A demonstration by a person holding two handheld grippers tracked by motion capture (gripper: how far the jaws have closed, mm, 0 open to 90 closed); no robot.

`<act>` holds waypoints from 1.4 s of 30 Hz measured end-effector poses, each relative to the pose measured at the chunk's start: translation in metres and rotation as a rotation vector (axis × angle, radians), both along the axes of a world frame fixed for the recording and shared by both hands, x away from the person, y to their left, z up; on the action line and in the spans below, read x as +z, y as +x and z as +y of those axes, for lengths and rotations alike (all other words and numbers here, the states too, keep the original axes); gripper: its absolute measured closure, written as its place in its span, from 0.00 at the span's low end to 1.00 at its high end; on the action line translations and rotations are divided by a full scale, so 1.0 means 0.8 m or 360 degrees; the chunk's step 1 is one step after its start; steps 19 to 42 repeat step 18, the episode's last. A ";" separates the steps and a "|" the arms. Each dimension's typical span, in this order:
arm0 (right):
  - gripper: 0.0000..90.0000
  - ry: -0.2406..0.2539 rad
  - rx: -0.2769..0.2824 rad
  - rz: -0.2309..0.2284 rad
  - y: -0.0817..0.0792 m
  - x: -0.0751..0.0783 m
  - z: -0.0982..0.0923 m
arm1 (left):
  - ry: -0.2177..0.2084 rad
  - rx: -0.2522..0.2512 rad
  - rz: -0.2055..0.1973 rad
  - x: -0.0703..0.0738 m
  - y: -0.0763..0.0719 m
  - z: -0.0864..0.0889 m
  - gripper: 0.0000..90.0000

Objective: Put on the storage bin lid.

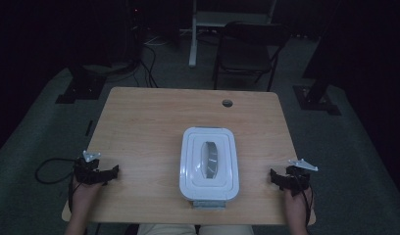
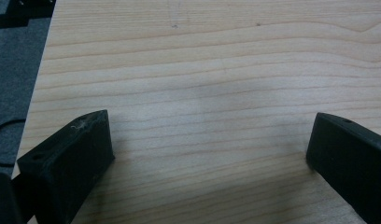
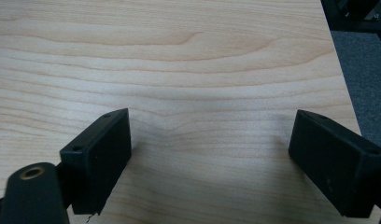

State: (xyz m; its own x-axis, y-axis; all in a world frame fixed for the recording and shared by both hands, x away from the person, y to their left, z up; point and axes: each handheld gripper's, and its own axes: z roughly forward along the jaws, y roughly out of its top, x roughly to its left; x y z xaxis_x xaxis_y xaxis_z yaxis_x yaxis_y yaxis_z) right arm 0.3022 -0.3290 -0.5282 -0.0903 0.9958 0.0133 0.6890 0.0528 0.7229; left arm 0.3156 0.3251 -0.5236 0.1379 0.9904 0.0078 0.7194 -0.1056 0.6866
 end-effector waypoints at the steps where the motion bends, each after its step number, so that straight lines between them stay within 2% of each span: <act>1: 0.14 0.0000 -0.0001 0.0000 0.000 0.000 0.000 | 0.0001 0.0006 0.0000 0.000 0.000 0.000 0.02; 6: 0.14 0.0001 -0.0008 0.0000 0.000 0.000 0.000 | 0.0003 0.0018 0.0000 0.000 0.000 0.001 0.02; 11: 0.14 0.0001 -0.0008 0.0000 0.000 0.000 0.000 | -0.0001 0.0064 -0.0004 0.000 0.000 0.002 0.02; 42: 0.14 0.0001 -0.0008 0.0000 0.000 0.000 0.000 | -0.0009 0.0062 -0.0005 0.000 0.000 0.003 0.02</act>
